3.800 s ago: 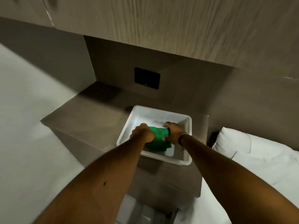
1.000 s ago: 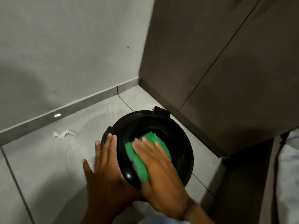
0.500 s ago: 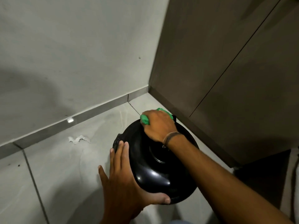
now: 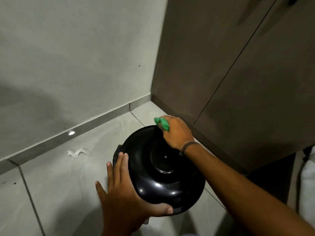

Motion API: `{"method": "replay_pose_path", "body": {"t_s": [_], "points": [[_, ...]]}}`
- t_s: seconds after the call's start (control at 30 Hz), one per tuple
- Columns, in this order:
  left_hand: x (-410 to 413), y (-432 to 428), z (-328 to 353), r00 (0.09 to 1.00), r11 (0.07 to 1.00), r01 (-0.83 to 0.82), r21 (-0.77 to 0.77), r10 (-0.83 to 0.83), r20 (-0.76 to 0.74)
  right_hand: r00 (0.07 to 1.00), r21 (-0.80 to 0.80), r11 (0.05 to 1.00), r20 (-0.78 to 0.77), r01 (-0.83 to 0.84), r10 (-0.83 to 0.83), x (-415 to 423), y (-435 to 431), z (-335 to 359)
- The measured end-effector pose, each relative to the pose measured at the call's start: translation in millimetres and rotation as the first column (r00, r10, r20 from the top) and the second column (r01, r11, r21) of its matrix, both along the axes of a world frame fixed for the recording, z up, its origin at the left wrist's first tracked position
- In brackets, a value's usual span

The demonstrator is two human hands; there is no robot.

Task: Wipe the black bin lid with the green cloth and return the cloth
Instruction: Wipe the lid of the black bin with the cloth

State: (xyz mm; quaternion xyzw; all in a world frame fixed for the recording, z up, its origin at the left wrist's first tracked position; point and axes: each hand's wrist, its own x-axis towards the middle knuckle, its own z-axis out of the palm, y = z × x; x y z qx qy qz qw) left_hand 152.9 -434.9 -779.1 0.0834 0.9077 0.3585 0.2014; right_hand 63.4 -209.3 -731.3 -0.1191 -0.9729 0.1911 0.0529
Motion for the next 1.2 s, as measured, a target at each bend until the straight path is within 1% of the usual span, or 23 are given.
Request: {"method": "replay_pose_path", "body": {"t_s": [0.07, 0.1, 0.13, 0.17, 0.23, 0.33, 0.37, 0.4, 0.43, 0.53, 0.57, 0.6, 0.67, 0.73, 0.8, 0.87, 0.93, 0.97, 1.0, 1.03, 1.1, 1.13, 1.2], "points": [[1, 0, 1, 1.000, 1.000, 0.001, 0.003, -0.001, -0.014, 0.991, -0.054, 0.990, -0.018, 0.133, -0.134, 7, 4, -9], [2, -1, 1, 1.000, 1.000, 0.006, 0.007, -0.006, -0.024, 0.984, -0.055, 0.983, -0.016, 0.174, -0.175, 5, -1, -10], [2, -1, 0, 0.999, 1.000, 0.012, 0.009, -0.012, -0.039, 0.985, -0.029, 0.984, -0.010, 0.173, -0.173, -1, -7, -7], [3, -2, 0, 0.998, 1.000, 0.019, 0.004, -0.019, -0.054, 0.992, 0.007, 0.992, 0.012, 0.128, -0.128, -7, -16, -3], [3, -1, -1, 0.998, 1.000, 0.020, -0.010, -0.021, -0.067, 0.993, 0.071, 0.995, 0.103, -0.064, 0.056, -16, -46, 10], [1, 1, -1, 0.999, 1.000, 0.011, -0.029, -0.012, -0.040, 0.911, 0.099, 0.919, 0.213, -0.381, 0.355, -8, -87, 13], [0, 1, -1, 1.000, 1.000, 0.011, -0.027, -0.011, -0.028, 0.880, 0.111, 0.887, 0.229, -0.448, 0.416, -4, -91, 11], [-1, 0, -2, 1.000, 1.000, 0.007, -0.017, -0.007, -0.016, 0.875, 0.110, 0.882, 0.233, -0.458, 0.425, -3, -86, 12], [-2, -1, -2, 1.000, 1.000, 0.002, -0.005, -0.002, -0.007, 0.896, 0.104, 0.907, 0.237, -0.409, 0.377, -6, -74, 16], [-3, -1, 0, 1.000, 1.000, 0.010, 0.017, -0.010, -0.002, 0.956, 0.144, 0.982, 0.282, -0.122, 0.077, -23, -27, 23], [-2, -1, 1, 1.000, 1.000, 0.019, 0.019, -0.019, -0.005, 0.959, 0.174, 0.982, 0.282, -0.069, 0.017, -23, -23, 23], [-2, -1, 2, 1.000, 1.000, 0.018, 0.020, -0.018, -0.011, 0.963, 0.206, 0.975, 0.270, -0.080, 0.022, -22, -31, 21], [-1, 2, 2, 1.000, 1.000, 0.010, -0.005, -0.010, -0.024, 0.960, 0.199, 0.949, 0.190, -0.243, 0.206, -5, -63, 10], [-1, 2, 0, 0.998, 0.995, 0.015, -0.094, -0.021, -0.058, 0.905, 0.129, 0.897, 0.105, -0.424, 0.413, 35, -89, 0], [-1, 3, -4, 0.995, 0.992, 0.033, -0.118, -0.043, -0.089, 0.889, 0.005, 0.890, 0.037, -0.456, 0.455, 88, -82, -8], [0, 3, -4, 0.998, 0.997, 0.026, -0.071, -0.030, -0.060, 0.931, -0.027, 0.931, -0.049, -0.364, 0.363, 140, -53, -13], [2, 3, -1, 0.999, 0.999, 0.022, -0.030, -0.024, -0.040, 0.979, -0.030, 0.982, -0.097, -0.185, 0.181, 159, -16, -16], [2, 3, 1, 0.999, 0.999, 0.028, -0.021, -0.029, -0.036, 0.993, -0.085, 0.994, -0.098, -0.074, 0.065, 149, 0, -14], [2, 2, 1, 0.999, 0.999, 0.029, -0.020, -0.029, -0.039, 0.995, -0.191, 0.981, -0.082, 0.043, -0.059, 130, 15, -9], [2, 2, 2, 0.999, 0.999, 0.025, -0.020, -0.026, -0.035, 0.985, -0.312, 0.939, -0.051, 0.142, -0.166, 107, 27, -3], [1, 1, 5, 0.999, 1.000, 0.020, -0.021, -0.020, -0.039, 0.957, -0.468, 0.845, 0.006, 0.258, -0.289, 80, 42, -3], [1, 1, 5, 0.999, 1.000, 0.019, -0.013, -0.020, -0.047, 0.946, -0.492, 0.823, 0.000, 0.283, -0.324, 85, 41, -10], [1, -1, 3, 0.999, 1.000, 0.014, 0.003, -0.014, -0.046, 0.932, -0.463, 0.837, -0.056, 0.293, -0.358, 124, 22, -27]]}}
